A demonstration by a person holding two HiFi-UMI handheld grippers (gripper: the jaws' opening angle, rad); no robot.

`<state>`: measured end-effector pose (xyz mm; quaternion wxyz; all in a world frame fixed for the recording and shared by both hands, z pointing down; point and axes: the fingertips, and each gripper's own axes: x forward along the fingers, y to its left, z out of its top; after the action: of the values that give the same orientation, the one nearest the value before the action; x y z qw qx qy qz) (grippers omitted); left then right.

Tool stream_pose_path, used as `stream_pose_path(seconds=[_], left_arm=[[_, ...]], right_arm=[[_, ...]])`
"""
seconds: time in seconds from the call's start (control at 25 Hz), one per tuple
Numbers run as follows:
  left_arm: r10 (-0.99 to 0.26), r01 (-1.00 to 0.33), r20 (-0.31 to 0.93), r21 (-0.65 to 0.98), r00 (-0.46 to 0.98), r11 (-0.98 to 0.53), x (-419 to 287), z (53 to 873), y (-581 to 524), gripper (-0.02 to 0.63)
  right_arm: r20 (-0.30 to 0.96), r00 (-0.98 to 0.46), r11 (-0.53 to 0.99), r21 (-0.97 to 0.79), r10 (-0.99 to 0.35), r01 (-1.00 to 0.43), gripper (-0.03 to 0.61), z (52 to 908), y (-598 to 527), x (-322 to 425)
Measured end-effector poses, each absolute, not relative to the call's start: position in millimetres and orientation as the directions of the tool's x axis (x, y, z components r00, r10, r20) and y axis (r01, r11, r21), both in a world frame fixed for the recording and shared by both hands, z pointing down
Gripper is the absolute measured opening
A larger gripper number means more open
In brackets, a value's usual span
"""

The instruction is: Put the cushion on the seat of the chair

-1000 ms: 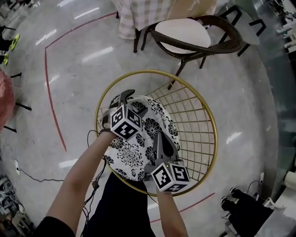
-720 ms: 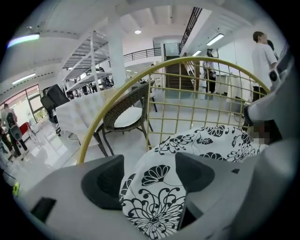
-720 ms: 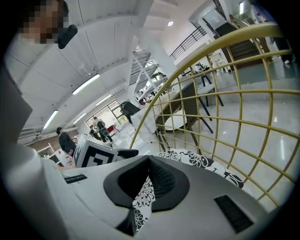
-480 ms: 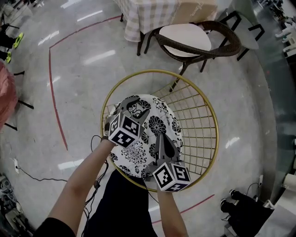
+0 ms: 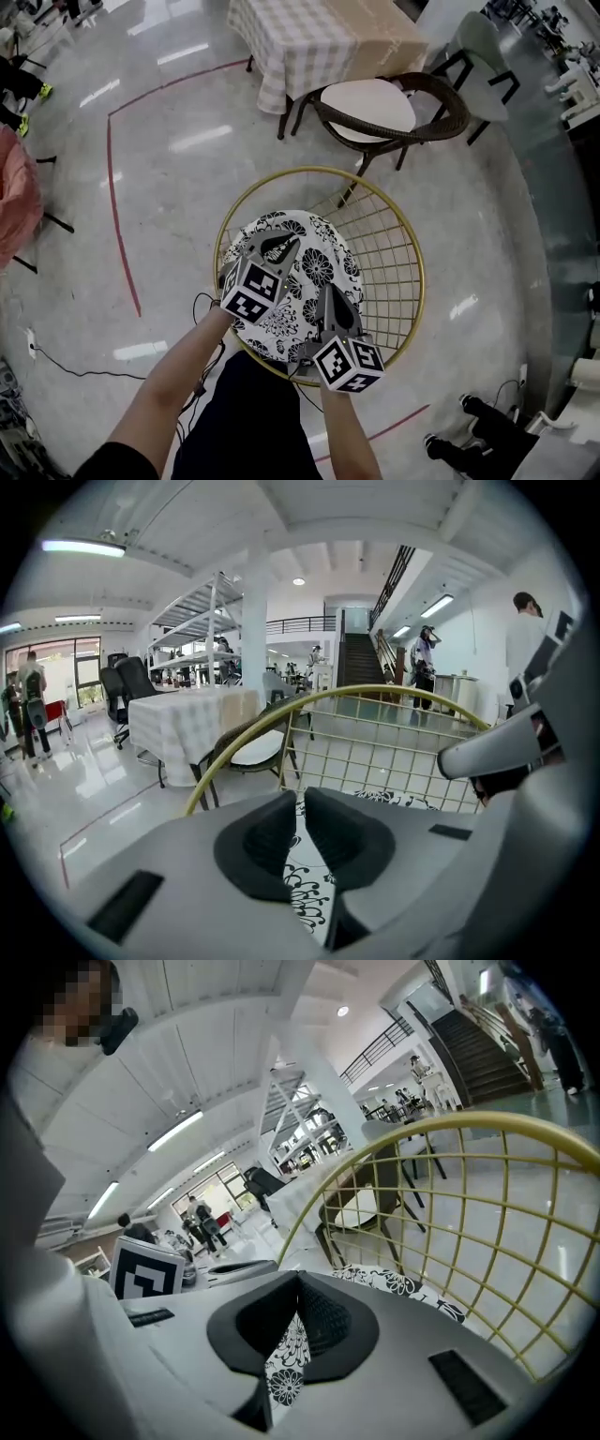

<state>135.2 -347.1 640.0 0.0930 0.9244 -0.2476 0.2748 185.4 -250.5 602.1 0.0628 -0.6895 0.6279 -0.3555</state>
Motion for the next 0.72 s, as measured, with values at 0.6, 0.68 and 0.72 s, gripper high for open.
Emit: stream_pose_path(seconds=[0.6, 0.68, 0.72], left_arm=[[-0.436, -0.563, 0.499, 0.132, 0.749, -0.816, 107.4, 556.1, -324.6, 0.020], [-0.441, -0.568, 0.488, 0.144, 0.753, -0.810, 102.8, 541.9, -318.7, 0.020], [-0.444, -0.569, 0.481, 0.149, 0.756, -0.808, 101.6, 535.1, -317.1, 0.020]], right_arm=[[0.420, -0.024, -0.219, -0.519, -0.907, -0.826, 0.003, 539.1, -226.1, 183.1], [0.410, -0.019, -0.215, -0.517, -0.912, -0.829, 0.003, 528.9, -220.5, 181.2], [0.405, -0.016, -0.214, -0.516, -0.914, -0.829, 0.003, 524.4, -219.5, 180.7]])
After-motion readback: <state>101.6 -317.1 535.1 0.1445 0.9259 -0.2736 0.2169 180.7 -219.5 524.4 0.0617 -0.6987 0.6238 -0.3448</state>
